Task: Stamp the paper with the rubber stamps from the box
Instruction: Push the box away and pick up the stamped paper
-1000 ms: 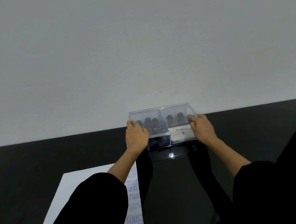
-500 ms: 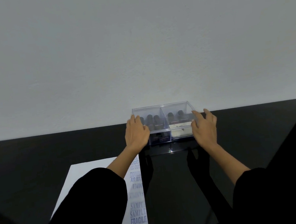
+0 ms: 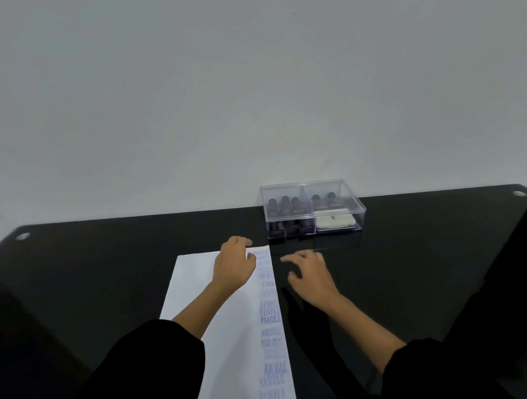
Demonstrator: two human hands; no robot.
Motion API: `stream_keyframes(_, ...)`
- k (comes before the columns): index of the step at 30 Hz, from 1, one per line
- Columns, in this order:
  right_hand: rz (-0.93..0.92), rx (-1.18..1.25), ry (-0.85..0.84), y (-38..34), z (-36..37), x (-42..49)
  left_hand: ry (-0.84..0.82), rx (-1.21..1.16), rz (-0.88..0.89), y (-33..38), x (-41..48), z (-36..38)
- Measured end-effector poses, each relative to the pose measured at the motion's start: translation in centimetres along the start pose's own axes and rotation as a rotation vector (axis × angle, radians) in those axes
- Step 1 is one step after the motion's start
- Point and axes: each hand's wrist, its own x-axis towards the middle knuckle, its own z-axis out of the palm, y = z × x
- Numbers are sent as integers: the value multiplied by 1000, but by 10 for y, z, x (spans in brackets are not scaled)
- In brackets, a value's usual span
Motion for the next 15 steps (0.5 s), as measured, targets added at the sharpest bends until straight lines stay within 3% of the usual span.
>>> stream_keyframes(8, 73, -40, -139, -36, 35, -61, -15, 258, -257, -48, -80, -8)
stream_keyframes(11, 104, -76, -131, -44, 41, -73, -88, 240, -439, -64, -98, -16)
stream_keyframes(15, 156, -88, -137, -53, 45, -78, -65, 207, -487, -71, -109, -26)
